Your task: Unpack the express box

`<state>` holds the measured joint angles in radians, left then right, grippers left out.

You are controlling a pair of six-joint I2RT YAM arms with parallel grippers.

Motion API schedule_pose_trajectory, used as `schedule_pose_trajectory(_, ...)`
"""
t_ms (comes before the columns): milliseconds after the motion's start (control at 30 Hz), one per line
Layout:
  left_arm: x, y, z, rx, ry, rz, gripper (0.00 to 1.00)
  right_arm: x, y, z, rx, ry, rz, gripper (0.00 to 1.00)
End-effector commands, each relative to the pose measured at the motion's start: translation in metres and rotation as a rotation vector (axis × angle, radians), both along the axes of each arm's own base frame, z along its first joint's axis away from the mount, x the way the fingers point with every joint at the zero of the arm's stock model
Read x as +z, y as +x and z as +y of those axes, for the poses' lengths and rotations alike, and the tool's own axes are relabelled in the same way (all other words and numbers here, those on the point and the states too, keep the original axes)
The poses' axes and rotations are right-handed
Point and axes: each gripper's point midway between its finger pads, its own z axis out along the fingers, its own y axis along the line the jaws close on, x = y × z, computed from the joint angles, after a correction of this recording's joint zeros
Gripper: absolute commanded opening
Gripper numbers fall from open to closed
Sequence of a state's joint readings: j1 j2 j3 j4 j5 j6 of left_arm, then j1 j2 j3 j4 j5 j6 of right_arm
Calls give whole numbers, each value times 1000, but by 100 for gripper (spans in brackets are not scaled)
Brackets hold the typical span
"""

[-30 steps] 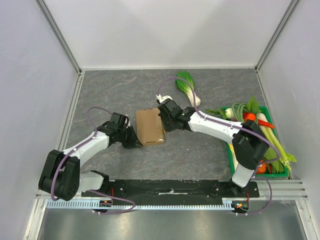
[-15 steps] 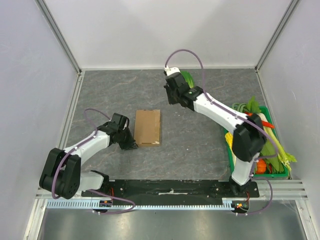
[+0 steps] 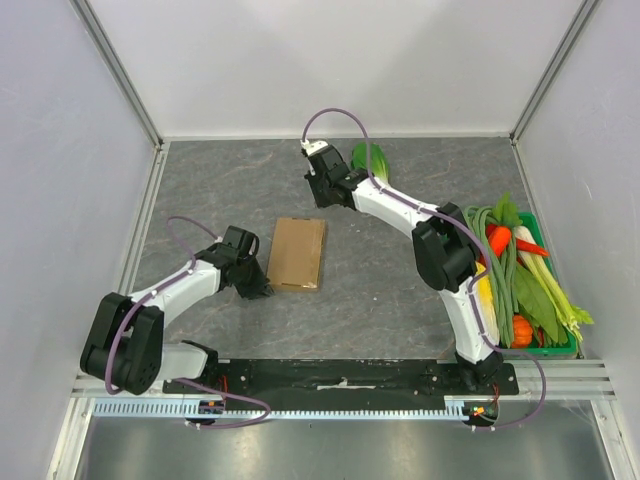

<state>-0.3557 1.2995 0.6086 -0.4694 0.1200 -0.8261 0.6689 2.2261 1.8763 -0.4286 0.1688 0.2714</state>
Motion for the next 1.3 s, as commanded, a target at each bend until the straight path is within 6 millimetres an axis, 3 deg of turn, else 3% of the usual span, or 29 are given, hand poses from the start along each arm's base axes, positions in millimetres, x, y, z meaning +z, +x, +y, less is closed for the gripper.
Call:
schedule_pose_trajectory(0, 13, 31, -3, 79, 0, -71, 24, 28, -18, 2, 43, 67, 11, 0)
schedule_pose_trajectory(67, 14, 39, -3, 84, 13, -80, 26, 20, -32, -3, 55, 61, 46, 0)
schedule_pose_trajectory(100, 20, 48, -6, 83, 9, -100, 27, 30, -38, -3, 69, 76, 42, 0)
schedule_pose_trajectory(167, 20, 56, -6, 83, 23, -100, 29, 24, -53, -9, 83, 63, 71, 0)
schedule_pose_trajectory(200, 27, 66, -9, 83, 19, -120, 29, 38, -60, -12, 87, 75, 58, 0)
schedule_pose_trajectory(267, 25, 75, -9, 84, 29, -116, 30, 33, -78, -18, 100, 68, 87, 0)
schedule_pose_trajectory(333, 32, 89, -12, 84, 21, -140, 30, 46, -93, -21, 113, 87, 84, 0)
schedule_pose_trajectory(367, 32, 97, -15, 80, 23, -142, 30, 37, -106, -24, 124, 71, 107, 0)
schedule_pose_trajectory(400, 32, 102, -16, 79, 22, -142, 30, 47, -114, -24, 132, 81, 97, 0)
schedule_pose_trajectory(467, 31, 116, -20, 66, 11, -145, 30, 39, -133, -26, 152, 61, 120, 0)
schedule_pose_trajectory(533, 30, 125, -27, 35, -18, -144, 30, 44, -145, -28, 167, 63, 115, 0)
schedule_pose_trajectory(733, 36, 176, -51, -58, -89, -201, 30, 28, -190, -37, 194, 8, 147, 0)
schedule_pose_trajectory(867, 56, 210, -80, -163, -196, -298, 30, 35, -200, -42, 196, 2, 130, 0)
schedule_pose_trajectory(1033, 67, 232, -108, -283, -317, -373, 30, 46, -198, -44, 179, -9, 73, 0)
schedule_pose_trajectory(1133, 80, 238, -100, -284, -290, -404, 33, 54, -198, -51, 157, -18, 61, 0)
schedule_pose_trajectory(1267, 97, 239, -73, -239, -221, -436, 39, 75, -210, -49, 197, 33, 51, 0)
